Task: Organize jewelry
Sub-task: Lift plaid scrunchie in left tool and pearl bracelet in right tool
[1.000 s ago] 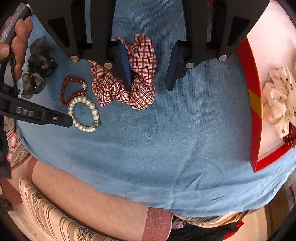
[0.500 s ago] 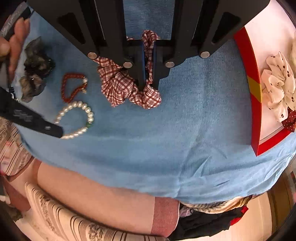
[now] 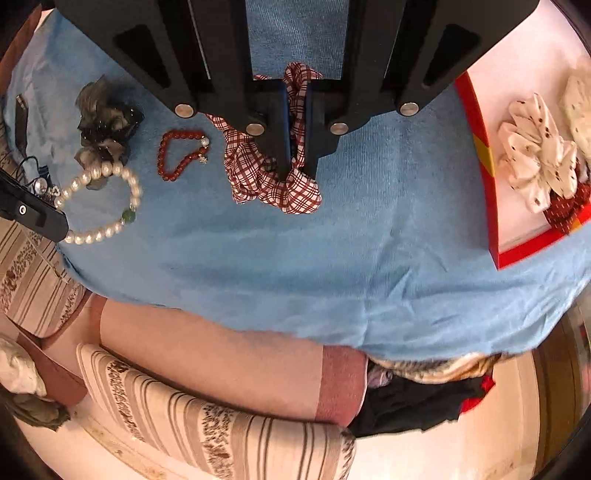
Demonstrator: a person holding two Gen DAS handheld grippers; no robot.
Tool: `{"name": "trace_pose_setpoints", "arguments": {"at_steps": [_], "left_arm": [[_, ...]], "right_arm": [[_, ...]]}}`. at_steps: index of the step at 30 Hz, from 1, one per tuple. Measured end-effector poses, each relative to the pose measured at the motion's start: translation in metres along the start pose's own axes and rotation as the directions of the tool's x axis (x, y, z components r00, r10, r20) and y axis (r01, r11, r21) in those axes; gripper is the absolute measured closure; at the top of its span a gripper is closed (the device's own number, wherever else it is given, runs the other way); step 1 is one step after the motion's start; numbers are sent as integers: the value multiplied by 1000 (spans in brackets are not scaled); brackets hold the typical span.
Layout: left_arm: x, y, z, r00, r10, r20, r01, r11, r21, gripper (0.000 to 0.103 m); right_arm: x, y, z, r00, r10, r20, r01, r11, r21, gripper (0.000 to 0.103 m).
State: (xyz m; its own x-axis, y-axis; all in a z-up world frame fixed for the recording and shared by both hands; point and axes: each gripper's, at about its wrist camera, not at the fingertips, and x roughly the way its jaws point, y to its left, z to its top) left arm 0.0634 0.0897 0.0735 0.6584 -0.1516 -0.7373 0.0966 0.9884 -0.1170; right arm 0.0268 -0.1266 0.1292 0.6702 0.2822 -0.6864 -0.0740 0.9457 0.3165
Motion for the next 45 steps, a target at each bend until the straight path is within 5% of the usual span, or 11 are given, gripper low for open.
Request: {"name": "trace_pose_setpoints", "arguments": {"at_steps": [14, 45], "left_arm": [[-16, -6, -1, 993, 81, 82, -85, 995, 48, 97], [-34, -16, -1, 974, 150, 169, -169, 980, 101, 97]], "right_arm": [[2, 28, -8, 996, 91, 19, -90, 994, -66, 93], [-1, 45, -16, 993, 116, 12, -114, 988, -104, 93]]}}
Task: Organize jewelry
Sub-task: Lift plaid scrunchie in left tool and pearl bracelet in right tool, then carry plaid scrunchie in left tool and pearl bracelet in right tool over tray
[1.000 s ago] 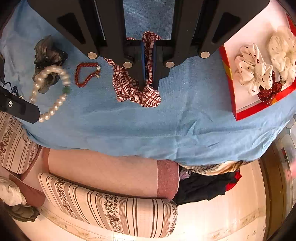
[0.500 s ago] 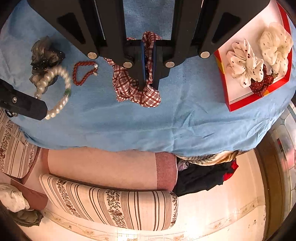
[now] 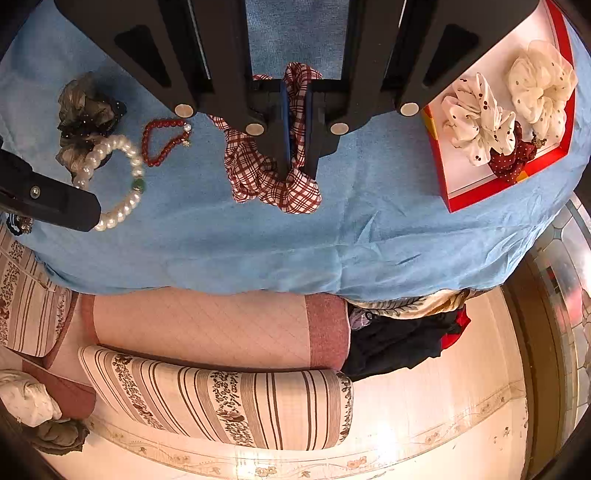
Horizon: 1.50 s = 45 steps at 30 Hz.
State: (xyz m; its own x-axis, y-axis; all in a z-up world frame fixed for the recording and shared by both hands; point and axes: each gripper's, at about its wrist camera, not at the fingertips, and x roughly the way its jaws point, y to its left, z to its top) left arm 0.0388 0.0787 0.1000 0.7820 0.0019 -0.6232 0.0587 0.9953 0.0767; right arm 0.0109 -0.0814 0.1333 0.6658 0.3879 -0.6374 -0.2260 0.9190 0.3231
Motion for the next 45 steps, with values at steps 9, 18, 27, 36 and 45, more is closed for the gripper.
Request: {"name": "trace_pose_setpoints", "arguments": {"at_steps": [9, 18, 27, 36, 45], "left_arm": [[-15, 6, 1, 1000, 13, 23, -13, 1000, -5, 97], [-33, 30, -3, 998, 45, 42, -44, 999, -25, 97], [-54, 67, -4, 996, 60, 66, -55, 996, -76, 97], [-74, 109, -9, 993, 75, 86, -62, 988, -141, 97], [-88, 163, -16, 991, 102, 84, -79, 968, -239, 97]], "right_arm": [[-3, 8, -1, 1000, 21, 1, -21, 1000, -9, 93], [-6, 28, -5, 999, 41, 8, -40, 998, -46, 93], [-4, 75, -20, 997, 78, -10, -79, 995, -66, 93], [-2, 112, -28, 992, 121, -22, -121, 992, -29, 93], [5, 159, -30, 988, 148, -46, -151, 985, -83, 93]]}}
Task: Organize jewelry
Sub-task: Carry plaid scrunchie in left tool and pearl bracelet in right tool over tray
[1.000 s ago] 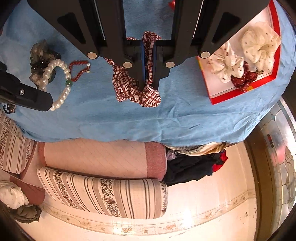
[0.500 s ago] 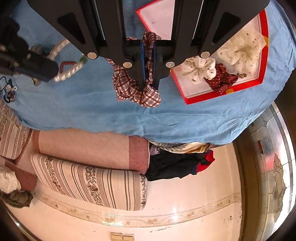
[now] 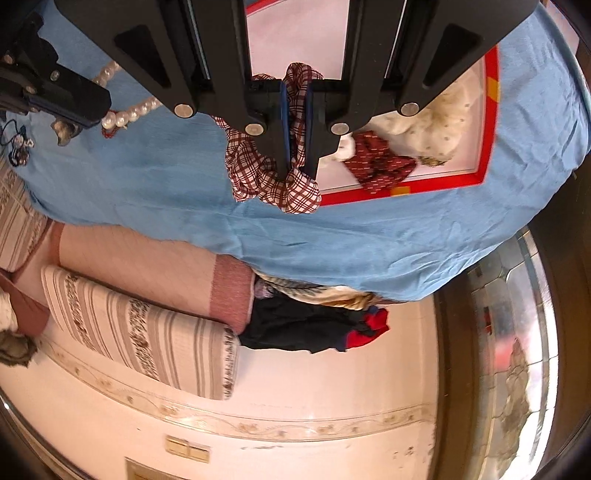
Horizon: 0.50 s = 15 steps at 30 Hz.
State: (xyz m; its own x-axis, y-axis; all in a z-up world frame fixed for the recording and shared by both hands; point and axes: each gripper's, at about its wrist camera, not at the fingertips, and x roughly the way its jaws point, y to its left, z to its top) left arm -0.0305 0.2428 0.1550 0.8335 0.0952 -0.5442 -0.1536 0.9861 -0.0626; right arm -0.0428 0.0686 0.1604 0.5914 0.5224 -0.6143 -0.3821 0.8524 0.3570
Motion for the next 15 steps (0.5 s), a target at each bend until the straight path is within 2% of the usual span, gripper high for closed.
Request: {"name": "trace_pose_setpoints", "arguments": {"at_steps": [5, 15], "left_arm": [[-5, 40, -1, 999, 47, 1, -47, 998, -49, 97], [-11, 107, -15, 995, 95, -38, -98, 988, -119, 97]], "right_arm": [[12, 24, -3, 1000, 26, -17, -27, 999, -28, 93], [39, 67, -10, 992, 96, -80, -102, 992, -73, 93]]}}
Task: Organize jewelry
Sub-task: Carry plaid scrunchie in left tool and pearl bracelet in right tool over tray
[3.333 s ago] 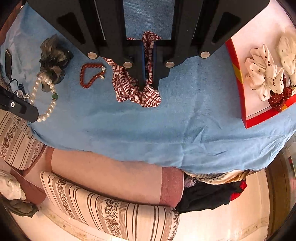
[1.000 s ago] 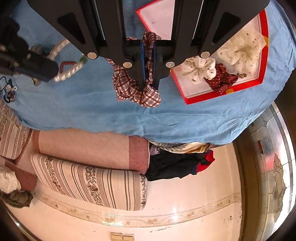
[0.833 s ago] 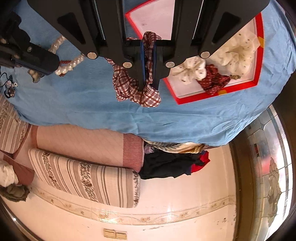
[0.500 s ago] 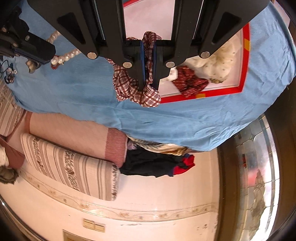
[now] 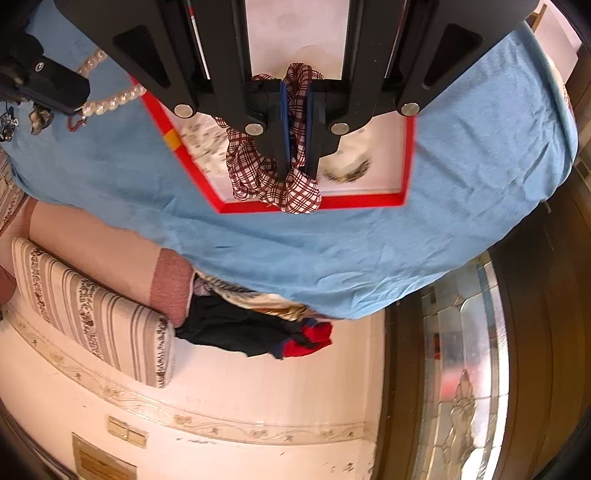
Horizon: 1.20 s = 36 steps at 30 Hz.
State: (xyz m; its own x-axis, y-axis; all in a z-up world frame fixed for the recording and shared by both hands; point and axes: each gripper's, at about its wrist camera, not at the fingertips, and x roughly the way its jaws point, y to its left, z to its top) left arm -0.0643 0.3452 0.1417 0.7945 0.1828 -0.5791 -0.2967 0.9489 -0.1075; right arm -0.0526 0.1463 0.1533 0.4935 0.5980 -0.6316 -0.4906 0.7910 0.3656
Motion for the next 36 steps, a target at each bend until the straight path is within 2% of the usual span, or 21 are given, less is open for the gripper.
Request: {"name": "trace_pose_setpoints", "arguments": {"at_steps": [8, 11, 14, 26, 36], "left_arm": [[7, 35, -11, 997, -7, -72, 2, 998, -67, 97], [14, 39, -15, 994, -15, -110, 5, 996, -90, 97], [12, 39, -17, 993, -17, -113, 7, 996, -89, 97], [29, 32, -29, 980, 43, -194, -55, 997, -57, 97], [37, 29, -34, 970, 96, -222, -104, 994, -25, 96]], "right_arm": [[35, 25, 1, 997, 58, -55, -57, 998, 16, 93], [48, 30, 0, 994, 69, -79, -67, 997, 27, 93], [56, 32, -2, 992, 74, -100, -71, 997, 32, 93], [76, 2, -12, 990, 5, -140, 3, 998, 60, 93], [80, -23, -14, 989, -40, -143, 52, 995, 87, 93]]}}
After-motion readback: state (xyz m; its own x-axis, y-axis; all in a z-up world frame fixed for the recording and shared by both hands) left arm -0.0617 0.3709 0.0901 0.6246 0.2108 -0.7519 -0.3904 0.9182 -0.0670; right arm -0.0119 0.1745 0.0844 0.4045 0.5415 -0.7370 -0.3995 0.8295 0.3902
